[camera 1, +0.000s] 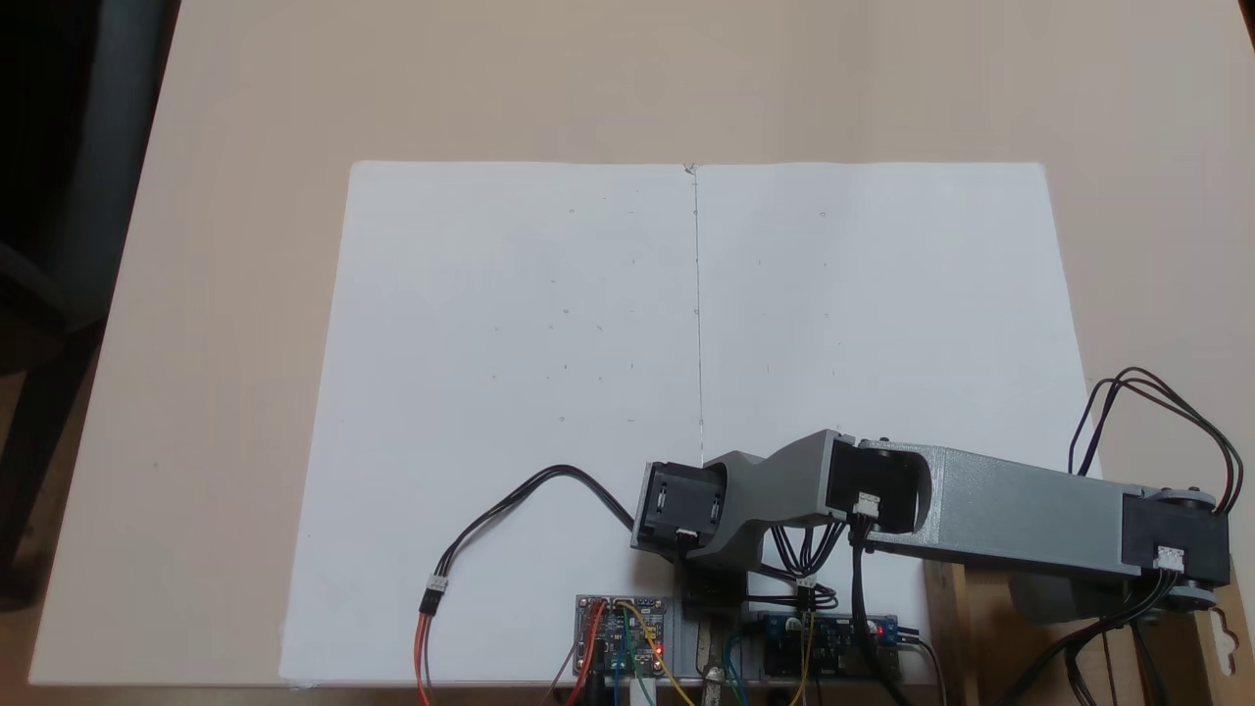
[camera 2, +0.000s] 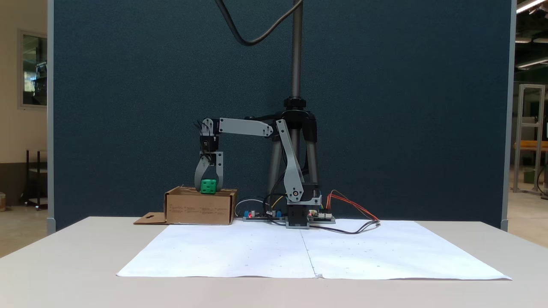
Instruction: Grasp a green dice and put it in the bin.
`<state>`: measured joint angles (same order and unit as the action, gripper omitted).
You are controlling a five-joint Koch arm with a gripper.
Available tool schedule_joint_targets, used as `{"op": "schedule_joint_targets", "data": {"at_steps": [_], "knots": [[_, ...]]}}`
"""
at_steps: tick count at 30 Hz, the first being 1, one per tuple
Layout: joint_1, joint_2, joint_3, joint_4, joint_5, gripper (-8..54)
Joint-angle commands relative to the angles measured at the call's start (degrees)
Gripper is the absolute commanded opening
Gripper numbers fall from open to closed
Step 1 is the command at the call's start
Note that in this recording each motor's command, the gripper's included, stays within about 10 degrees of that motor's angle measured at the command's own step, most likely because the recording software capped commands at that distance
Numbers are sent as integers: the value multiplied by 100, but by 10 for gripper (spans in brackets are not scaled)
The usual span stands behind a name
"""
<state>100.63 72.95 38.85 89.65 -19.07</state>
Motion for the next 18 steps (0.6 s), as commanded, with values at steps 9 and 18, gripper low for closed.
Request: {"op": "schedule_joint_targets", "data": {"at_steps": [9, 18], "knots": [[44, 123, -44, -202, -448, 334], [-18, 141, -26, -510, -396, 362]]}}
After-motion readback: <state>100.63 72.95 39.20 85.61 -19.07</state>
